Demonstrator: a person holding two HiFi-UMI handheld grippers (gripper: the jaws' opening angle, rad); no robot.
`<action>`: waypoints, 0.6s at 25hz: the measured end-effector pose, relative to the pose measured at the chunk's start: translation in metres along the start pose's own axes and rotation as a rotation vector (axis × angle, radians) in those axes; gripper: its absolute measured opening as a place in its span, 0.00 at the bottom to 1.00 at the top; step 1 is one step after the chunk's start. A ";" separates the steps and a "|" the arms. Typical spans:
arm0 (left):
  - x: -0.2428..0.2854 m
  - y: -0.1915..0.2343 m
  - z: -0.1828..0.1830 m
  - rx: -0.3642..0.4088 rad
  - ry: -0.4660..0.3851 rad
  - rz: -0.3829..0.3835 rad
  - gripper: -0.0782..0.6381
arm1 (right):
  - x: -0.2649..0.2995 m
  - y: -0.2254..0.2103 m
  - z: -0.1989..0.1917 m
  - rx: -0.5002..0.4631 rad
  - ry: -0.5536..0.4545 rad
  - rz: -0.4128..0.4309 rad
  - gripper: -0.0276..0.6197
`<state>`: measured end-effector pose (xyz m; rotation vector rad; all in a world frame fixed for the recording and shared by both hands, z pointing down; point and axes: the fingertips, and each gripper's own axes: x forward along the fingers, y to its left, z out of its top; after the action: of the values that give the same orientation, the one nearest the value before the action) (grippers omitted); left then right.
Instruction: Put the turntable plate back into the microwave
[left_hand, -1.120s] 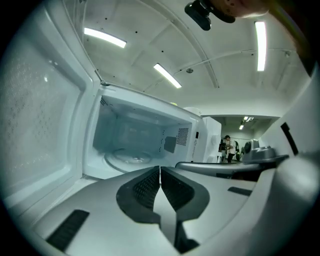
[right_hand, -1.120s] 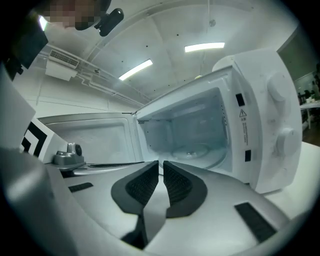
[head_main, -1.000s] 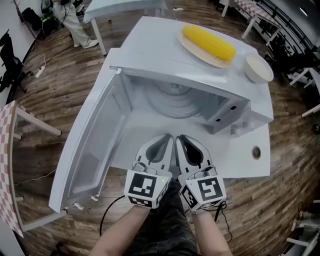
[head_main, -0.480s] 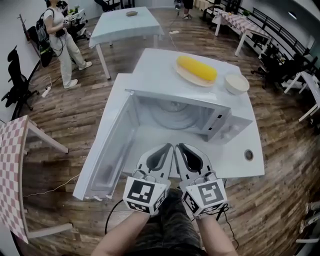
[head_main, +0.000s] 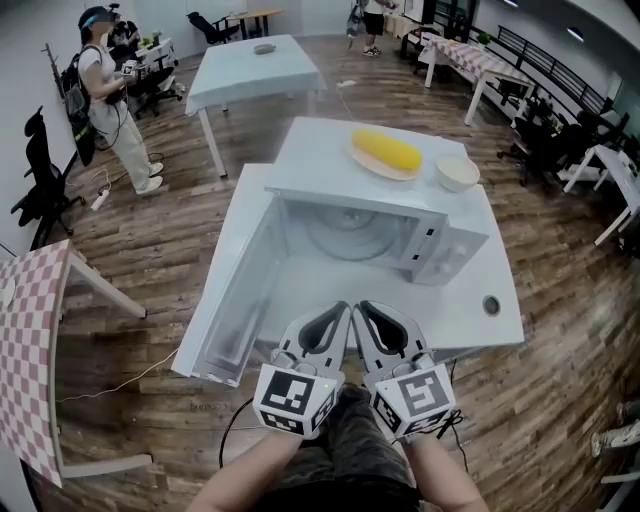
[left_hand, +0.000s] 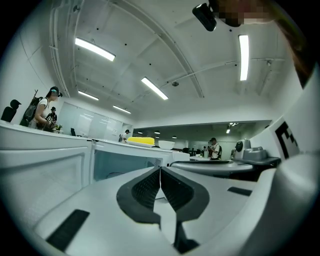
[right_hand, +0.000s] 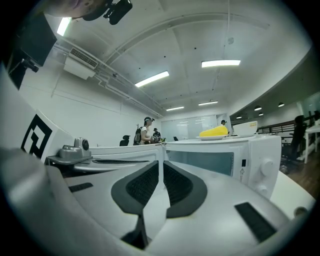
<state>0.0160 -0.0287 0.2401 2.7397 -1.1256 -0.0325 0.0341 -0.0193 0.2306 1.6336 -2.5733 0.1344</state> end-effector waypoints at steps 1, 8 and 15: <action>-0.004 -0.002 0.002 0.003 -0.002 -0.001 0.13 | -0.003 0.003 0.002 -0.003 -0.002 0.003 0.11; -0.039 -0.023 0.011 0.006 -0.002 -0.019 0.13 | -0.033 0.031 0.010 -0.012 0.009 0.053 0.11; -0.075 -0.047 0.011 0.021 0.015 -0.020 0.13 | -0.069 0.062 0.017 -0.037 0.007 0.108 0.11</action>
<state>-0.0059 0.0546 0.2173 2.7653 -1.1006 -0.0025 0.0070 0.0666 0.2039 1.4791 -2.6427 0.0985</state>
